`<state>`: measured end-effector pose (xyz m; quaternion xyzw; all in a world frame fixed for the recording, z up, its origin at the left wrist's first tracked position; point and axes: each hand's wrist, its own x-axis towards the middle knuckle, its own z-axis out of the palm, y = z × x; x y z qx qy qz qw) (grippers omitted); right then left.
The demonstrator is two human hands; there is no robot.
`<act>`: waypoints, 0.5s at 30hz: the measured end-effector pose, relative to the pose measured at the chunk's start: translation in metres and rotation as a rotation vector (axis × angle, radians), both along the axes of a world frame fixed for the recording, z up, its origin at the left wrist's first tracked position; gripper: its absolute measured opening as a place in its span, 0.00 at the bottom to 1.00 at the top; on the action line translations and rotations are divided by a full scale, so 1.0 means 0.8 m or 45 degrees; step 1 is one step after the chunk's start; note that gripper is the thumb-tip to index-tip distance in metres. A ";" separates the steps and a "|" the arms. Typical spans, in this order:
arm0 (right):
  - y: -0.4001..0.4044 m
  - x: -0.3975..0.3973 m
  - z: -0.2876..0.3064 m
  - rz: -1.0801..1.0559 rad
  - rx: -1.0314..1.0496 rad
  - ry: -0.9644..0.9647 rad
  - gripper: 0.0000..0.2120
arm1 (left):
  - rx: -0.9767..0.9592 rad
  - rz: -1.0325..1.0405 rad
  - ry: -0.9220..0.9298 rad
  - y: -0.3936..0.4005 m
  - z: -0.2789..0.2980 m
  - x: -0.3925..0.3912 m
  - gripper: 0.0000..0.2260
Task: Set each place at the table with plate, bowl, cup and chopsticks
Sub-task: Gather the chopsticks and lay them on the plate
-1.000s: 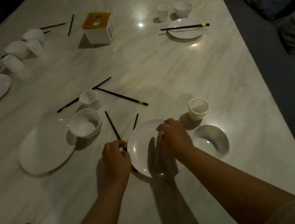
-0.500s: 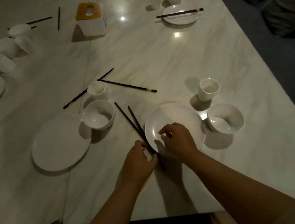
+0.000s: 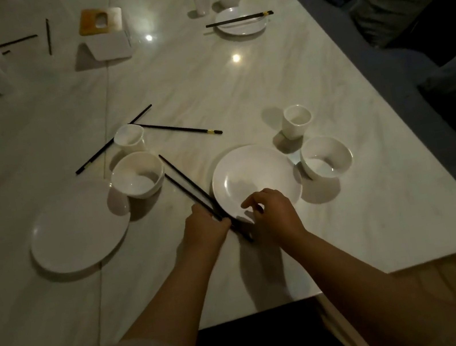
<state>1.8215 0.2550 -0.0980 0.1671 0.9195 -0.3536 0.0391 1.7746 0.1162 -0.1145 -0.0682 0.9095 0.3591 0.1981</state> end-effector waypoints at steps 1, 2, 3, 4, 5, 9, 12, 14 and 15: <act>-0.001 0.003 0.000 0.000 -0.006 0.001 0.10 | 0.004 0.012 -0.024 0.000 0.000 -0.004 0.23; -0.001 0.006 0.000 0.000 -0.006 0.005 0.10 | -0.001 0.019 -0.043 0.000 0.000 -0.007 0.24; -0.001 0.009 0.000 0.002 -0.003 0.011 0.10 | -0.014 0.020 -0.058 -0.002 0.001 -0.010 0.25; -0.002 0.010 -0.001 0.002 -0.001 0.021 0.10 | -0.034 0.013 -0.066 -0.004 0.003 -0.011 0.25; -0.003 0.011 -0.002 0.003 -0.006 0.028 0.10 | -0.060 0.005 -0.067 -0.006 0.004 -0.012 0.25; -0.009 0.006 -0.006 0.031 -0.026 0.021 0.11 | -0.168 0.010 -0.076 -0.017 0.011 -0.016 0.19; -0.014 -0.002 -0.005 0.039 -0.029 0.029 0.11 | -0.205 0.002 -0.168 -0.019 0.010 -0.017 0.11; -0.019 -0.005 -0.004 0.040 -0.031 0.047 0.11 | -0.170 0.038 -0.242 -0.021 0.010 -0.017 0.07; -0.021 -0.007 -0.004 0.046 -0.030 0.055 0.11 | -0.136 0.075 -0.286 -0.022 0.011 -0.016 0.08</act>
